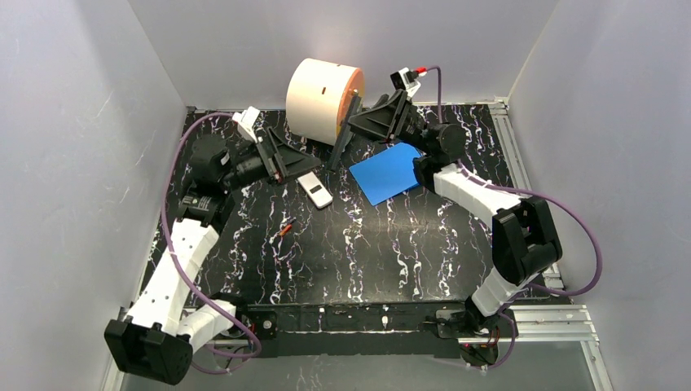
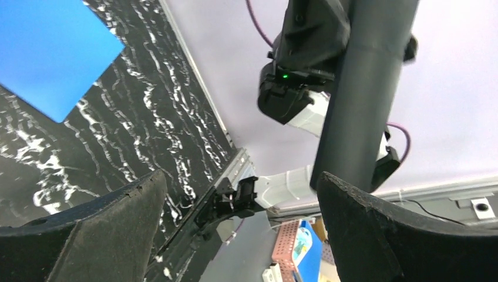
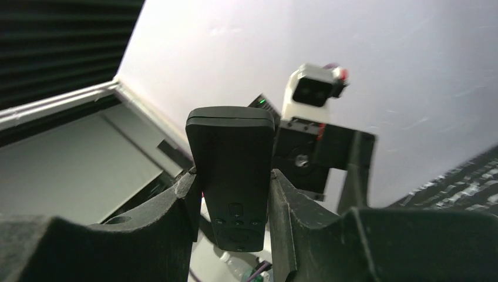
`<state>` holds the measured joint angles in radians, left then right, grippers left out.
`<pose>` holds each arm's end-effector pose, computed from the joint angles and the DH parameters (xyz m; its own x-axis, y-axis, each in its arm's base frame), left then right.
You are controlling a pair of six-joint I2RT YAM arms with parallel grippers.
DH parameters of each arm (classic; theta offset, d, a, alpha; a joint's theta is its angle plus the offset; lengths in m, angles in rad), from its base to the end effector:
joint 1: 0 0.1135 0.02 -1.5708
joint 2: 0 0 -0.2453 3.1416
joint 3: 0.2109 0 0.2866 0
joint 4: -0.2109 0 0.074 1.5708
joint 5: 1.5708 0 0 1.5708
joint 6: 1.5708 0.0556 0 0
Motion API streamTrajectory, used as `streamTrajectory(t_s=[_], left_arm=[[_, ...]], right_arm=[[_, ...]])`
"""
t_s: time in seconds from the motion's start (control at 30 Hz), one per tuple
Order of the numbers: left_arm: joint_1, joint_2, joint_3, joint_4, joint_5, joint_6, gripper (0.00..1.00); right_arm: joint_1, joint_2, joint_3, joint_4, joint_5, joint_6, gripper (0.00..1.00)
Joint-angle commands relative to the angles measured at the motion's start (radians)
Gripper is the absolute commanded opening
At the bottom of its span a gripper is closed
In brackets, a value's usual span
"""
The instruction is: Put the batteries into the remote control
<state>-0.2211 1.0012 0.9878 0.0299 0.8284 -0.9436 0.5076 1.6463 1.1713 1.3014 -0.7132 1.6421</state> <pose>0.2645 -0.1014 0.3781 -0.6926 -0.4054 -0.5966 0.5219 0.2893 -0.8024 0.3265 0.2232 0.3686 -0.7989 0.4188 -0.4317 -0.5873 -0.3883 0.7101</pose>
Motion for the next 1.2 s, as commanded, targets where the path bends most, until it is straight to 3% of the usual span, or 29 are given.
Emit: streamTrajectory(t_s=[0.0,0.17,0.33,0.6,0.77,0.9,1.0,1.07,1.17], left_arm=[[-0.069,0.053,0.129,0.045,0.032,-0.051,0.98],[-0.096,0.01,0.1,0.207,0.055,-0.185,0.98],[-0.105,0.002,0.085,0.263,0.06,-0.242,0.98],[-0.198,0.068,0.083,0.307,0.06,-0.236,0.81],[-0.233,0.097,0.119,0.314,0.047,-0.233,0.78],[-0.262,0.118,0.138,0.324,0.084,-0.209,0.56],[-0.263,0.106,0.125,0.319,0.094,-0.142,0.29],[-0.262,0.109,0.146,0.266,0.102,-0.076,0.11],[-0.262,0.117,0.2,0.133,0.096,0.084,0.0]], right_arm=[[0.052,-0.012,0.044,0.141,-0.02,0.07,0.22],[0.061,-0.014,0.023,0.162,-0.007,0.067,0.22],[0.066,-0.016,0.018,0.157,-0.009,0.06,0.22],[0.081,-0.029,0.009,0.138,0.013,0.009,0.23],[0.084,-0.054,-0.002,0.121,0.027,-0.022,0.24],[0.085,-0.051,-0.004,0.131,0.034,-0.016,0.25],[0.085,-0.064,-0.005,0.096,0.033,-0.024,0.27],[0.085,-0.093,-0.01,-0.007,0.02,-0.073,0.41],[0.078,-0.177,-0.036,-0.245,0.035,-0.212,0.64]])
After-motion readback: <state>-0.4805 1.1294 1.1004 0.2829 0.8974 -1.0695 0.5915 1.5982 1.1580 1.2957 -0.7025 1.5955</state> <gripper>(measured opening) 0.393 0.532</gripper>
